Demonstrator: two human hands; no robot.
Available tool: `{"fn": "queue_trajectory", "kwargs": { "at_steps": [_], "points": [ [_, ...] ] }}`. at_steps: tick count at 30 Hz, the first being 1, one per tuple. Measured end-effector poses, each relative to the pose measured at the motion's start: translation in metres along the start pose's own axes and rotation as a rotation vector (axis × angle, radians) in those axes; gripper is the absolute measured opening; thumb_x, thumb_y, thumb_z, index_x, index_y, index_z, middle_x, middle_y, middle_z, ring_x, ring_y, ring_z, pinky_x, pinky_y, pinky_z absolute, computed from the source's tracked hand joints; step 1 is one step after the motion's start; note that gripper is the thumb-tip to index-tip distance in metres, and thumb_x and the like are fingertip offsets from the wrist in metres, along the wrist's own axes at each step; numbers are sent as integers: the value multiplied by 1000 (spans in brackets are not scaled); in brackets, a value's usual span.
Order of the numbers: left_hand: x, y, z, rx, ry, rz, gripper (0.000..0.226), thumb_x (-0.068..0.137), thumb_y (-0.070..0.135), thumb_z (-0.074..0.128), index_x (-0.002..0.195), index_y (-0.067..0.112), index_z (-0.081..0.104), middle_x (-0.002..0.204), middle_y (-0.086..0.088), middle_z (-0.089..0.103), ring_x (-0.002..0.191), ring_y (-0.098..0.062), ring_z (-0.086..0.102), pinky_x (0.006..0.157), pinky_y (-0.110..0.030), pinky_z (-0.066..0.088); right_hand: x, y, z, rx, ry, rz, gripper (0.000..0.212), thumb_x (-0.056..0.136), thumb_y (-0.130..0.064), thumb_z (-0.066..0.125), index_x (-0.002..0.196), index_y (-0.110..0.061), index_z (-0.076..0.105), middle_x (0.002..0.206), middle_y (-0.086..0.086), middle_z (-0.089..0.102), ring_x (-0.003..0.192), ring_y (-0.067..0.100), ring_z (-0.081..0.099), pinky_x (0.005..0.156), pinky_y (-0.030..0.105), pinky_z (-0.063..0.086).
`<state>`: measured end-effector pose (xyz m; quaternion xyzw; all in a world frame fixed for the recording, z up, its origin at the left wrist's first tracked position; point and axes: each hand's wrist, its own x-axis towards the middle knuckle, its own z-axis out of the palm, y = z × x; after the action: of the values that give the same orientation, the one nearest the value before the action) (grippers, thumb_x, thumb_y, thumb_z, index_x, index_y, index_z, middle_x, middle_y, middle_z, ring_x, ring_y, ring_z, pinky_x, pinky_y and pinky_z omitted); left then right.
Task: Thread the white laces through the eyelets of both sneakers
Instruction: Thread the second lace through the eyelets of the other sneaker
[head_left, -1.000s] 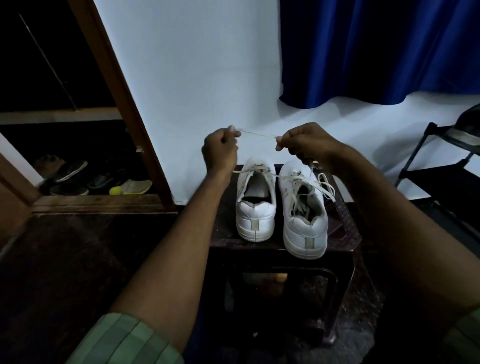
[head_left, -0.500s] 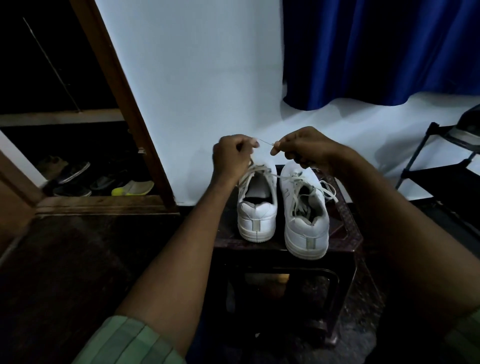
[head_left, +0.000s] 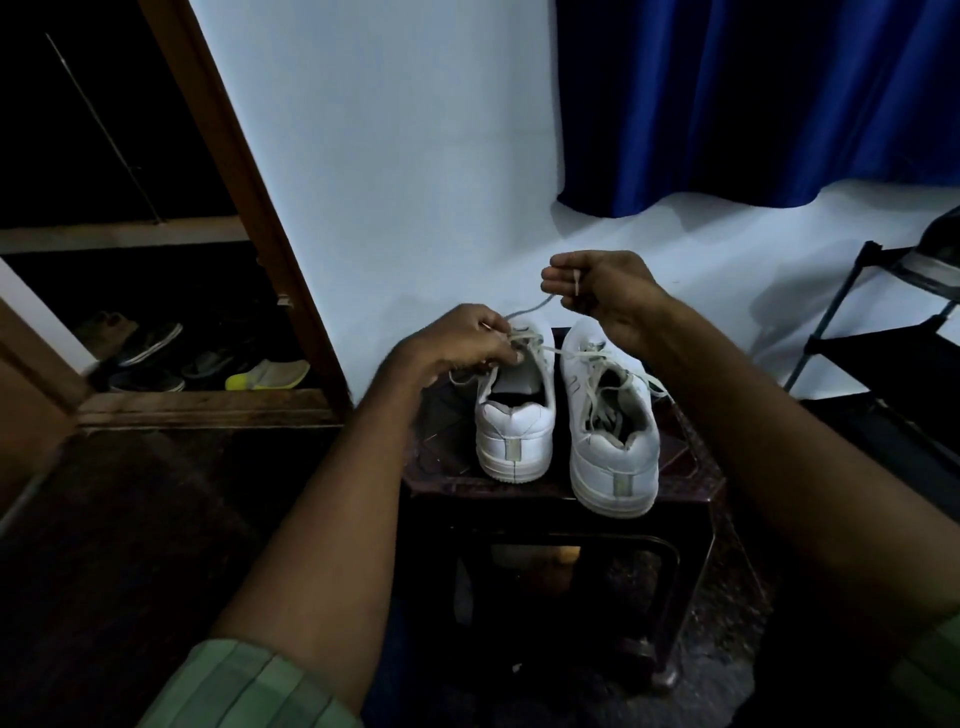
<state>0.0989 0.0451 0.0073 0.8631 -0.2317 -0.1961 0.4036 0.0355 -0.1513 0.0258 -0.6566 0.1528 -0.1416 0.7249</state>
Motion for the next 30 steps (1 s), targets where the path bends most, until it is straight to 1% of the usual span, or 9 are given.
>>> {"fn": "queue_trajectory", "kwargs": {
  "at_steps": [6,9,12,14,17,21,24,28,30],
  "points": [
    [0,-10,-3,76,167,-74,30,56,25,83,82,11,81,69,-12,72,55,-18,61,60,-28,50,-19,10,15,-475,-342,-164,31,88,14,56,104,-1,78,95,12,79,92,16,76,71,17,53],
    [0,-12,-5,-76,162,-140,30,55,16,82,75,-5,73,64,-16,57,53,-20,50,62,-32,46,-15,19,25,-754,-387,-244,41,81,9,56,96,-17,83,91,-2,80,98,12,73,91,30,57],
    [1,-13,-7,-232,165,-199,18,73,-3,81,88,0,71,80,-13,62,68,-21,66,66,-28,59,-16,21,27,-994,-315,-266,38,75,-8,59,90,-34,83,86,-17,78,99,7,70,97,41,54],
    [0,-13,-8,-330,163,-229,19,76,-8,81,90,-3,70,90,-15,69,81,-22,72,66,-25,63,-19,18,29,-1028,-274,-261,36,77,-9,60,89,-33,83,84,-17,77,97,5,68,99,41,50],
    [-1,-13,-10,-398,124,-260,17,80,-10,79,89,1,69,92,-9,73,81,-16,71,61,-23,63,-22,18,33,-1048,-242,-235,29,81,-15,61,92,-31,83,88,-14,77,99,12,67,99,42,46],
    [-1,-16,-13,-404,86,-293,26,87,-9,73,113,-5,71,112,-14,75,97,-20,73,64,-25,64,-11,25,32,-906,-116,-258,33,74,-28,52,89,-14,78,89,-4,77,97,18,69,98,48,51],
    [-1,-18,-13,-361,65,-315,22,89,-4,73,110,1,74,108,-11,73,100,-20,70,66,-27,64,-1,30,27,-925,-38,-281,22,83,-15,49,88,-4,67,95,12,73,98,32,66,99,46,47],
    [-3,-16,-12,-335,55,-329,11,92,2,73,92,12,73,88,-2,63,86,-15,56,52,-23,59,-3,30,21,-841,-18,-283,20,93,-9,65,83,-17,81,83,-4,79,77,2,68,80,28,52],
    [-5,-15,-13,-330,49,-335,13,93,3,72,91,15,73,84,0,62,81,-13,55,51,-22,58,-7,31,22,-845,0,-319,12,91,-15,74,84,-20,82,80,-4,79,76,3,68,78,26,53]
  ]
}}
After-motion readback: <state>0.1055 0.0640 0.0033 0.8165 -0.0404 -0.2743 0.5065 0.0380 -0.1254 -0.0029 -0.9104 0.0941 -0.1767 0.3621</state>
